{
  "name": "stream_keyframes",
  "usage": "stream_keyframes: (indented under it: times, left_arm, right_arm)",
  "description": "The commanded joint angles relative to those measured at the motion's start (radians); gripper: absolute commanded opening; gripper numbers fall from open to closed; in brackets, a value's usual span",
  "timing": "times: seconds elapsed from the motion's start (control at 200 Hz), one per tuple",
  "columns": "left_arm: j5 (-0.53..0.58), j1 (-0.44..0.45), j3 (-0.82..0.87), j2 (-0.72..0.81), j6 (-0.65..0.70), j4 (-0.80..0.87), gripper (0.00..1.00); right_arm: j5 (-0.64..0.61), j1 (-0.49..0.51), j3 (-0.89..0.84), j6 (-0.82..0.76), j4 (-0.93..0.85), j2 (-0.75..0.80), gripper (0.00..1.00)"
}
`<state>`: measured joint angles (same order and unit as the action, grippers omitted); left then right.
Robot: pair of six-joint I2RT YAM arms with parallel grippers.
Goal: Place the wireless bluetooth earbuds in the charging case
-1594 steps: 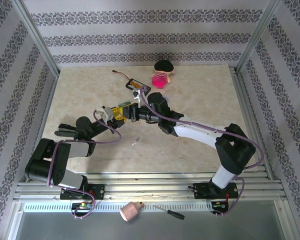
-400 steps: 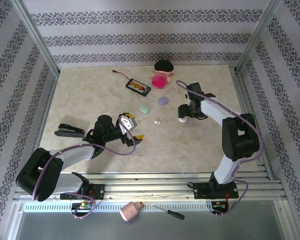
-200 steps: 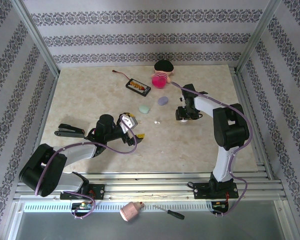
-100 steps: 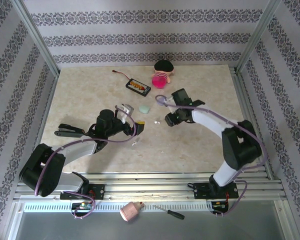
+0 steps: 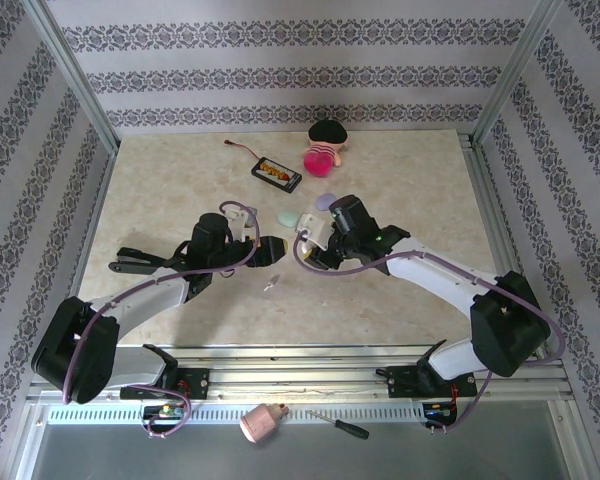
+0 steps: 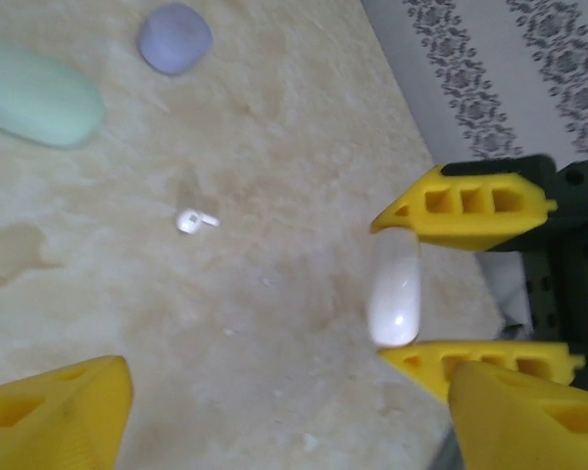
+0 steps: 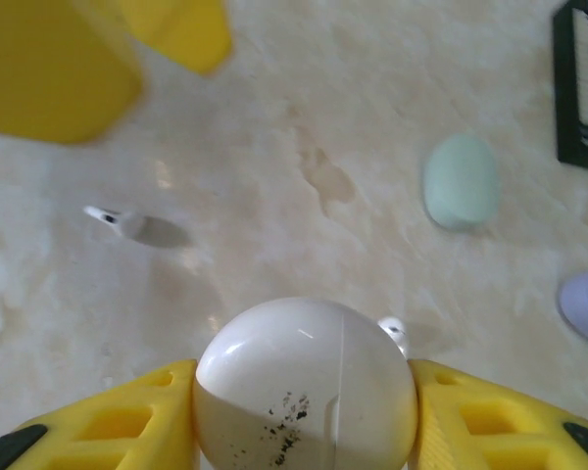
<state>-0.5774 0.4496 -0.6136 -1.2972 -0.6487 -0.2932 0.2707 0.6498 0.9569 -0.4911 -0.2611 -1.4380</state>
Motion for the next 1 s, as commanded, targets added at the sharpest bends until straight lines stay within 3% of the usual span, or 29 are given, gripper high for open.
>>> stream_keyframes:
  times: [0.0, 0.195, 0.435, 0.605, 0.735, 0.869, 0.994]
  left_arm:
    - [-0.141, -0.006, 0.003, -0.037, -0.140, -0.164, 0.77]
    - [-0.168, 0.045, -0.027, -0.098, -0.123, -0.180, 0.71]
    - [-0.177, 0.080, -0.050, -0.142, -0.124, -0.208, 0.44]
    - [-0.199, 0.092, -0.070, -0.183, -0.135, -0.236, 0.37]
    - [-0.219, 0.099, -0.081, -0.188, -0.121, -0.256, 0.17]
    - [-0.218, 0.100, -0.068, -0.157, -0.064, -0.289, 0.10]
    - [-0.190, 0.099, -0.033, -0.107, 0.095, -0.344, 0.09]
  right_arm:
    - [0.114, 0.013, 0.006, -0.052, 0.021, 0.030, 0.43]
    - [0.169, 0.013, 0.023, -0.052, 0.011, 0.034, 0.39]
    - [0.200, 0.014, 0.021, -0.052, 0.012, 0.036, 0.38]
    - [0.203, 0.014, 0.014, -0.057, 0.016, 0.045, 0.38]
    - [0.190, 0.009, 0.009, -0.052, 0.024, 0.050, 0.38]
    - [0.188, -0.001, -0.002, -0.037, 0.033, 0.071, 0.50]
    - [0.271, -0.027, -0.034, -0.005, 0.045, 0.124, 0.66]
